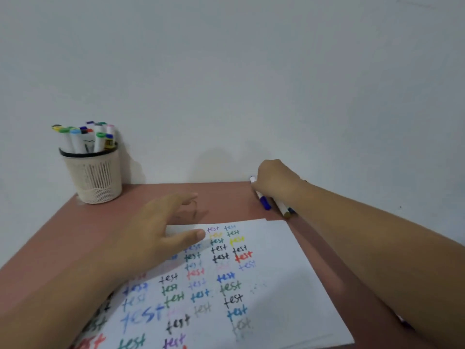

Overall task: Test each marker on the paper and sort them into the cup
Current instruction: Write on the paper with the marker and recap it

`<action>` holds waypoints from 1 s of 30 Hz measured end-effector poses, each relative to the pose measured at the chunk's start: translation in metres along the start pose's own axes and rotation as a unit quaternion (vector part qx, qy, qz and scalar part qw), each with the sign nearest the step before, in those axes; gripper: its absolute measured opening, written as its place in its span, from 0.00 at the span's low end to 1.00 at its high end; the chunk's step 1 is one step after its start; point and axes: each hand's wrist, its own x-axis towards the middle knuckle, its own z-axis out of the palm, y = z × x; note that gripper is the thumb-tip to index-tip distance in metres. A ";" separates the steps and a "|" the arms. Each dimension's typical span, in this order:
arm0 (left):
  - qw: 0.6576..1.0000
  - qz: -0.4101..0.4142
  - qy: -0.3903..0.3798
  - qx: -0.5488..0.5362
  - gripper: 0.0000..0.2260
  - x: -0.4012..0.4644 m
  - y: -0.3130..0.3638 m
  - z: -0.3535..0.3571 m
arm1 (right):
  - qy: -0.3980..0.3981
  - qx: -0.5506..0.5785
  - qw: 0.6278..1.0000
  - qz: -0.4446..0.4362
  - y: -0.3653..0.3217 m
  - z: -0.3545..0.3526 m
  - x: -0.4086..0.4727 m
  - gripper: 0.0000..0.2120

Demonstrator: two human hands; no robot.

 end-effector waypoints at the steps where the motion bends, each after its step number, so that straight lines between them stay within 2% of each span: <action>1: 1.000 -0.003 -0.003 -0.003 0.36 0.000 -0.004 0.001 | 0.003 -0.007 1.000 0.007 0.001 0.005 0.000 0.14; 6: 1.000 -0.020 0.002 -0.017 0.31 0.002 -0.015 0.005 | -0.001 0.013 0.999 0.032 -0.007 0.017 0.003 0.12; 10: 0.999 -0.026 0.013 -0.040 0.26 0.003 -0.017 0.005 | -0.045 0.142 0.986 0.071 -0.023 0.009 -0.001 0.13; 11: 0.998 -0.030 0.017 -0.049 0.27 0.003 -0.016 0.005 | -0.064 0.219 0.970 0.082 -0.026 0.007 -0.003 0.12; 13: 0.997 -0.031 0.026 -0.061 0.28 0.002 -0.015 0.004 | -0.094 0.405 0.904 0.097 -0.032 0.001 -0.010 0.01; 14: 0.997 -0.029 0.032 -0.062 0.29 0.001 -0.013 0.002 | -0.105 0.476 0.868 0.095 -0.035 -0.003 -0.015 0.05; 16: 0.997 -0.025 0.045 -0.054 0.27 0.000 -0.010 0.000 | -0.126 0.572 0.806 0.083 -0.040 -0.014 -0.029 0.04; 19: 0.995 -0.014 0.083 -0.049 0.24 -0.002 -0.003 -0.004 | -0.139 0.659 0.737 0.057 -0.047 -0.024 -0.056 0.01; 22: 0.988 0.005 0.147 -0.051 0.23 -0.004 0.007 -0.013 | -0.125 0.707 0.696 0.030 -0.047 -0.028 -0.085 0.03; 24: 0.986 0.012 0.161 -0.049 0.21 -0.005 0.020 -0.022 | -0.108 0.726 0.679 0.015 -0.045 -0.031 -0.104 0.05; 28: 0.997 0.042 0.064 0.014 0.14 -0.006 0.061 -0.037 | -0.084 0.748 0.659 -0.007 -0.039 -0.039 -0.142 0.11; 30: 0.998 0.049 0.032 0.010 0.12 -0.011 0.086 -0.038 | -0.080 0.751 0.656 -0.022 -0.033 -0.044 -0.164 0.10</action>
